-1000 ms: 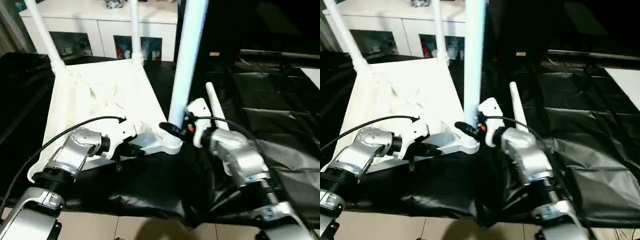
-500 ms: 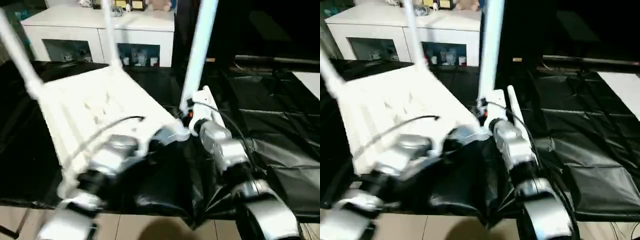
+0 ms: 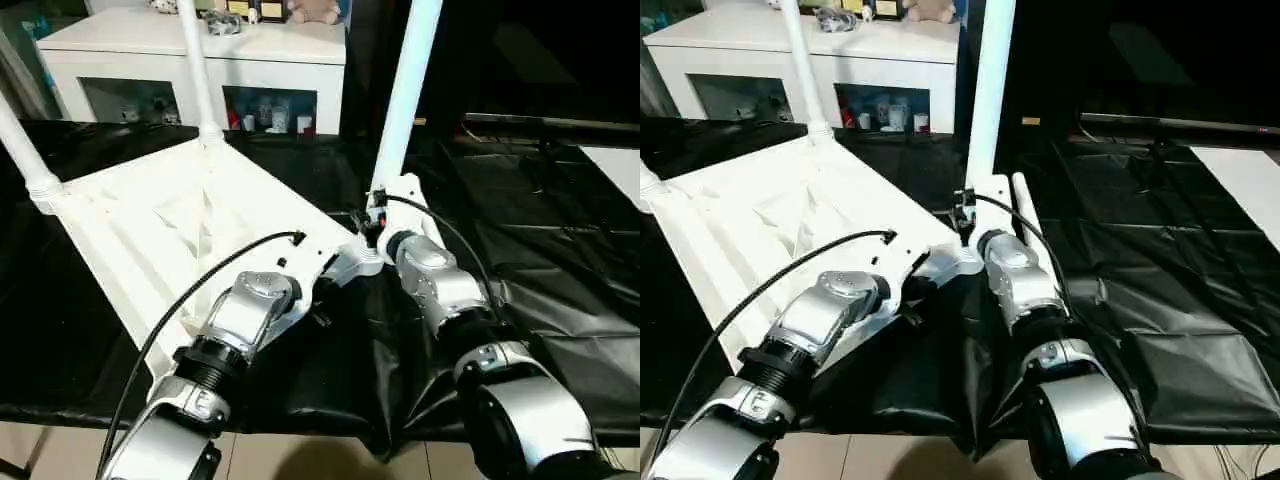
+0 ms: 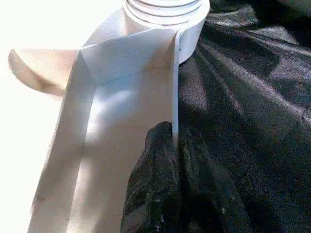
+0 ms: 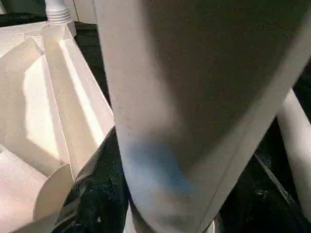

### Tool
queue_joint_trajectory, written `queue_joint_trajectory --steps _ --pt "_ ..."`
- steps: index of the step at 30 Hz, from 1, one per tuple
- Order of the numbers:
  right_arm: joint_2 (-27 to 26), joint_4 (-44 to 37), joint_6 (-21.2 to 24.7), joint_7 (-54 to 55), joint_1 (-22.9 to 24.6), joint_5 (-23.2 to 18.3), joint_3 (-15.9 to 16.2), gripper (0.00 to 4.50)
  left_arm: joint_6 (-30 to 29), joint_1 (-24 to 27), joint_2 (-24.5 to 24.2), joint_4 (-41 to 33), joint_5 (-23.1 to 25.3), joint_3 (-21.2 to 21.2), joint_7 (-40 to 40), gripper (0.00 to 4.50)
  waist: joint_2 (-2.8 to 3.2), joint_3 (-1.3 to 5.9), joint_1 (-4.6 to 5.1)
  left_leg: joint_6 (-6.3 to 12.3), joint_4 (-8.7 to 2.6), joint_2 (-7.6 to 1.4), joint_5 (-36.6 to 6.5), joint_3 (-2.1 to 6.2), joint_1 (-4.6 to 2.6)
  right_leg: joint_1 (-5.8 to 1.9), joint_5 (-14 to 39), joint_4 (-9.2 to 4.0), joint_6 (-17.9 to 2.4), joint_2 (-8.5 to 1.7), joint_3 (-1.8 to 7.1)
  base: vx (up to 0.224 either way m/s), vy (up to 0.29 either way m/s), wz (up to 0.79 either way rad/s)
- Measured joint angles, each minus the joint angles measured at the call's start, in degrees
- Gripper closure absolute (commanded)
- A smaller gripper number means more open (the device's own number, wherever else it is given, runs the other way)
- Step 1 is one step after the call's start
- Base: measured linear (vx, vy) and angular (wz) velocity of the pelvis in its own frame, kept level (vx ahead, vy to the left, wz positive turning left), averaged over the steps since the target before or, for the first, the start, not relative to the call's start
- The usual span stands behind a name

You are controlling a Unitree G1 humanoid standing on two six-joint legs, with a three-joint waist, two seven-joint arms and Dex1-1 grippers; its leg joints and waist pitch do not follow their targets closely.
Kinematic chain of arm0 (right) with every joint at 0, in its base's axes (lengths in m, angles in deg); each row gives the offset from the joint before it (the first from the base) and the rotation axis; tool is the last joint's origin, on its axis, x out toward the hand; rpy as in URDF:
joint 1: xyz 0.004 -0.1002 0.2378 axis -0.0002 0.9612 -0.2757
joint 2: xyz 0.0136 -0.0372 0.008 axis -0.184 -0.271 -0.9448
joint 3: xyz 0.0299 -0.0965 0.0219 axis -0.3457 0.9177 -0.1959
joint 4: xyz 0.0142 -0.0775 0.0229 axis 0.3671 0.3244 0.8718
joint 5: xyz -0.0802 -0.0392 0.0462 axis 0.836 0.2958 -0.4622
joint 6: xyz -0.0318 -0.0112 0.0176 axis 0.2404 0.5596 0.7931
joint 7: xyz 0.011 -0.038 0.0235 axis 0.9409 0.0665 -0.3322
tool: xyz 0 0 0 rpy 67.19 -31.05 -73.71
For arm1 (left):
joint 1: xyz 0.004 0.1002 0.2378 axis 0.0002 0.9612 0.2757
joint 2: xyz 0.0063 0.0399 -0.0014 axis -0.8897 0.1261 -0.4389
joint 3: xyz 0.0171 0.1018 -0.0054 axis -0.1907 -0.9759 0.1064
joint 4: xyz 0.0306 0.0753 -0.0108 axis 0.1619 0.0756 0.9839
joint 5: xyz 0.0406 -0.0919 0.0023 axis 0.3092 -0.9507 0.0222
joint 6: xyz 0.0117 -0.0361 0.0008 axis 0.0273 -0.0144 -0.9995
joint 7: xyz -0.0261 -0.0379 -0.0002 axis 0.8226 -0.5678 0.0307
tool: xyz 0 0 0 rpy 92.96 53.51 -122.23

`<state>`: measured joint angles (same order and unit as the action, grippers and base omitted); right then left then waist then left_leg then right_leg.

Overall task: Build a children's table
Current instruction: Rotate leg to tighten

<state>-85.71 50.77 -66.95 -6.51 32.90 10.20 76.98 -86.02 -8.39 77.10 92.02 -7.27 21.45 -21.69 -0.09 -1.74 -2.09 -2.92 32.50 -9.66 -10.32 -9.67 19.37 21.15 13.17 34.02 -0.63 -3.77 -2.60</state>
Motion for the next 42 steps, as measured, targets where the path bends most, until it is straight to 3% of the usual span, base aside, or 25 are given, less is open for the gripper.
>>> queue_joint_trajectory --steps 4,7,9,14,20,26,29,32,42 --pt "-0.1 0.5 -1.3 -1.1 -0.4 0.7 -0.3 2.66 0.0 0.0 -0.4 -0.3 -0.1 0.1 0.1 4.50 -0.01 -0.01 -0.03 0.00 -0.20 0.01 0.0 0.00 0.20 0.36 0.0 -0.13 0.0 0.00 -0.02 0.000 0.000 0.00" --pt "-0.1 0.7 -2.3 -2.8 -0.5 0.3 -1.0 1.96 0.0 0.0 -1.4 -0.8 -0.2 0.1 0.5 4.50 0.00 -0.01 -0.03 0.00 -0.21 0.00 0.0 0.00 0.62 0.64 0.0 -0.09 0.0 0.00 -0.01 0.000 0.000 0.00" --pt "-0.6 2.4 -2.0 -3.8 0.2 -0.5 -1.1 1.86 0.1 0.0 -2.1 -1.4 -0.2 0.4 0.5 4.50 0.03 -0.08 -0.04 -0.01 -0.28 -0.01 0.0 -0.01 0.99 0.83 -0.1 -0.09 -0.1 0.02 -0.01 0.000 0.000 0.00" --pt "-0.4 0.9 -2.1 -8.0 0.9 -0.8 -1.2 1.38 0.9 0.0 -4.5 -2.5 -0.5 0.5 3.0 4.50 0.11 -0.67 0.02 -0.03 -0.34 -0.15 0.0 -0.16 1.13 1.22 -0.8 0.01 -0.2 0.09 -0.02 0.000 0.000 0.00" --pt "2.0 -9.5 2.6 -15.9 4.8 -2.0 0.8 0.97 3.4 1.1 -9.3 -6.3 -0.8 -0.7 9.4 4.50 0.09 -1.13 -0.74 -0.48 -0.42 -0.41 0.3 -0.23 1.87 2.05 -3.0 -0.01 -0.3 0.29 -0.01 0.000 0.000 0.00" --pt "9.2 -22.6 8.9 -29.9 10.6 -4.7 5.3 0.97 5.3 2.5 -14.4 -9.7 -3.4 -1.1 18.2 4.50 0.17 -1.19 -1.91 -0.43 -0.42 -0.70 0.6 -0.22 2.65 2.73 -2.4 0.08 -0.4 0.50 -0.24 0.044 -0.011 -0.01" --pt "13.9 -28.5 8.5 -38.4 14.0 -4.9 8.1 0.97 7.6 3.7 -17.4 -10.4 -4.5 -1.2 23.6 4.50 0.19 -1.19 -2.91 0.05 -0.05 -0.75 0.3 -0.25 2.91 2.85 -2.4 0.12 -0.4 0.49 -0.28 0.000 0.000 0.00" --pt "16.6 -31.8 6.8 -42.5 16.5 -4.4 9.8 0.97 9.8 4.7 -19.2 -10.6 -4.7 -1.2 27.3 4.50 0.23 -1.22 -3.17 0.07 0.16 -0.74 0.3 -0.27 2.93 2.79 -2.4 0.13 -0.4 0.43 -0.27 0.000 0.000 0.00" --pt "16.8 -33.0 3.0 -42.9 18.2 -1.8 11.9 0.97 12.7 7.0 -20.3 -11.6 -5.7 -1.2 30.5 4.50 0.44 -1.35 -3.16 -0.38 0.76 -0.75 0.3 -0.36 2.74 2.51 -2.6 0.53 -0.4 0.33 -0.09 0.000 0.000 0.00"
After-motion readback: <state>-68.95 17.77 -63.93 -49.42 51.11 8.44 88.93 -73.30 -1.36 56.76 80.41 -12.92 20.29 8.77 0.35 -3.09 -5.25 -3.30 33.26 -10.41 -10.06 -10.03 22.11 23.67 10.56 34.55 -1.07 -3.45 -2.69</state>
